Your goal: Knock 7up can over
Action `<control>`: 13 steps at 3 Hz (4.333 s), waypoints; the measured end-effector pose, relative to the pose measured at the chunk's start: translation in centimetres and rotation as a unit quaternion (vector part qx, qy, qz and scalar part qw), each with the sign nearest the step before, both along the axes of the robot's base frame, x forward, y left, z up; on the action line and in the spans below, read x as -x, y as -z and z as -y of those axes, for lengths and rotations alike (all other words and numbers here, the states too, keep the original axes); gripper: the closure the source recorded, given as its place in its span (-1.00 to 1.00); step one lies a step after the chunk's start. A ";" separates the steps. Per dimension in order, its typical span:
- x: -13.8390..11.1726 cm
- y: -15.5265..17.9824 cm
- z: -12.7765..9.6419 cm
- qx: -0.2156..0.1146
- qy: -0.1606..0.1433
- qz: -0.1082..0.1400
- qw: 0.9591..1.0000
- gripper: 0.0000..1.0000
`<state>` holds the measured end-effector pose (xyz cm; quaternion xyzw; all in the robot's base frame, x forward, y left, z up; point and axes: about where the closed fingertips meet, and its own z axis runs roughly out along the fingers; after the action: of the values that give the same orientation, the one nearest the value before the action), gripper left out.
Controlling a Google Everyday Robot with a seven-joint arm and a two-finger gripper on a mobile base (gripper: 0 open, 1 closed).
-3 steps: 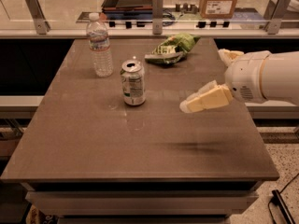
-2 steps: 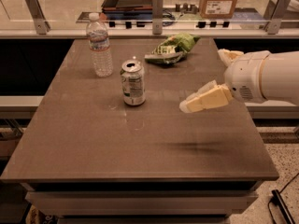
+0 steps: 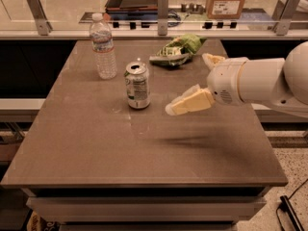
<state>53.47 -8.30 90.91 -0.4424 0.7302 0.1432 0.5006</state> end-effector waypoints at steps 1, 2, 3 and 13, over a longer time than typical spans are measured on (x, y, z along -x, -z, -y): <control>-1.0 1.6 -2.7 -0.046 -0.018 0.000 0.999 -1.00; -1.6 2.6 -5.6 -0.098 -0.040 0.002 0.994 -1.00; -2.2 2.7 -7.7 -0.137 -0.055 0.009 0.989 -1.00; -4.7 2.3 -8.6 -0.127 -0.086 0.021 0.988 1.00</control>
Offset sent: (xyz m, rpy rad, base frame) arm 0.0248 0.0893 -0.0383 0.3350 -0.0068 0.1367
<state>58.18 0.26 88.65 -0.4393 0.6543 0.2681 0.5541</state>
